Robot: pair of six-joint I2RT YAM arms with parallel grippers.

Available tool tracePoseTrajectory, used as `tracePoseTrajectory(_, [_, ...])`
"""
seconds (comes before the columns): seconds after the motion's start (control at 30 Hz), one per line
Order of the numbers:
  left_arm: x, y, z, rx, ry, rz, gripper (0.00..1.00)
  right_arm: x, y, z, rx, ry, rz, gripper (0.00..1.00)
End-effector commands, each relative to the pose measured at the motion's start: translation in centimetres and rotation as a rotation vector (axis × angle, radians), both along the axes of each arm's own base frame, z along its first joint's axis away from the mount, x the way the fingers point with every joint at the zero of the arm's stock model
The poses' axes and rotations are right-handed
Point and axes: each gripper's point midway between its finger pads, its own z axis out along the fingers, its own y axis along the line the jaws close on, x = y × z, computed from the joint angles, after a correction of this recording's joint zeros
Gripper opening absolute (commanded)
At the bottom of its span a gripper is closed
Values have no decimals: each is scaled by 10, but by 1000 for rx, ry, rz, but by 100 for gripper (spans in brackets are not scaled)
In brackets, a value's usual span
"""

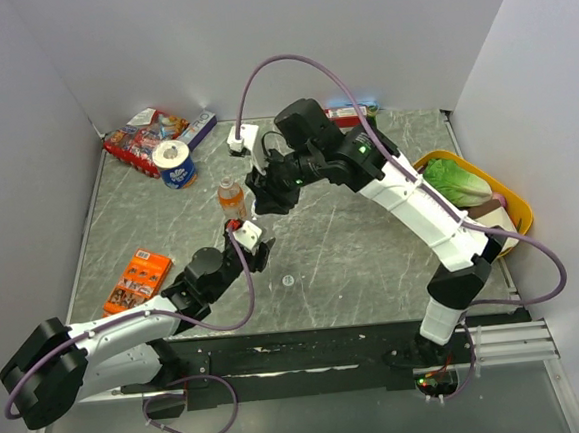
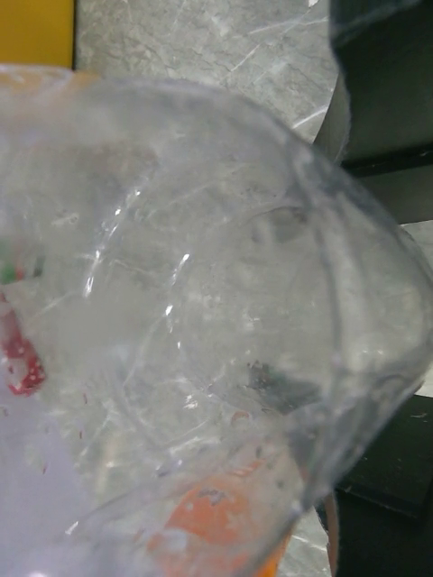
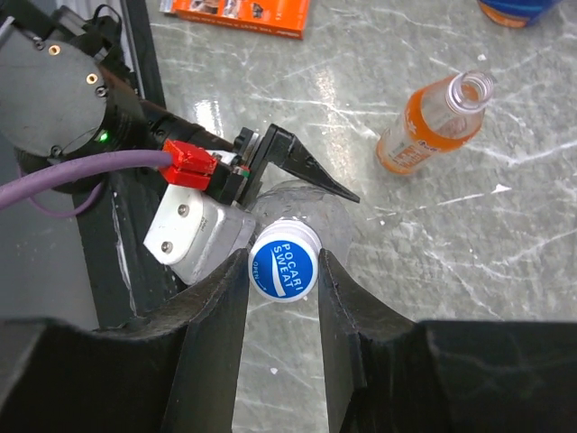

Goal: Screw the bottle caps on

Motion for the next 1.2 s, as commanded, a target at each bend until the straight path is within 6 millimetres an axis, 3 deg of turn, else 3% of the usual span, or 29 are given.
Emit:
tracePoseTrajectory(0.0, [11,2,40,-149,-20,72,1,-13,-1,-9,-47,63,-16,24])
tracePoseTrajectory(0.07, [7,3,31,-130,0,58,1,-10,-5,-5,-56,28,-16,29])
tracePoseTrajectory(0.1, [4,0,29,-125,3,37,1,-12,-7,4,-38,5,-4,42])
tracePoseTrajectory(0.17, [-1,1,23,-115,14,16,1,-13,-15,17,-34,-63,27,54])
tracePoseTrajectory(0.2, [-4,0,19,-105,22,1,1,-14,-22,35,-6,-117,22,64])
tracePoseTrajectory(0.3, [-13,-2,8,-75,25,-56,1,-19,-38,68,54,-237,33,81])
tracePoseTrajectory(0.37, [-19,-4,7,-52,5,-97,1,-26,-45,79,77,-310,79,85])
tracePoseTrajectory(0.47, [-32,-8,2,3,-19,-194,1,-32,-58,84,71,-453,161,85])
tracePoseTrajectory(0.57, [-52,-13,1,62,-71,-319,1,-32,-70,72,-7,-623,297,81])
tracePoseTrajectory(0.63, [-59,-13,3,84,-96,-369,1,-35,-75,56,-48,-686,365,78])
tracePoseTrajectory(0.67, [-68,-15,-8,136,-81,-428,1,-39,-78,55,-58,-760,442,78])
tracePoseTrajectory(0.7, [-69,-16,-6,149,-84,-451,1,-42,-79,38,-85,-761,495,75])
tracePoseTrajectory(0.77, [-74,-15,-17,209,-66,-501,1,-50,-77,27,-83,-810,603,74])
tracePoseTrajectory(0.97, [-84,-16,-24,252,-68,-581,1,-66,-70,-12,-121,-731,795,65])
tracePoseTrajectory(1.17, [-83,-18,-24,283,-91,-605,1,-69,-64,-17,-119,-677,840,62])
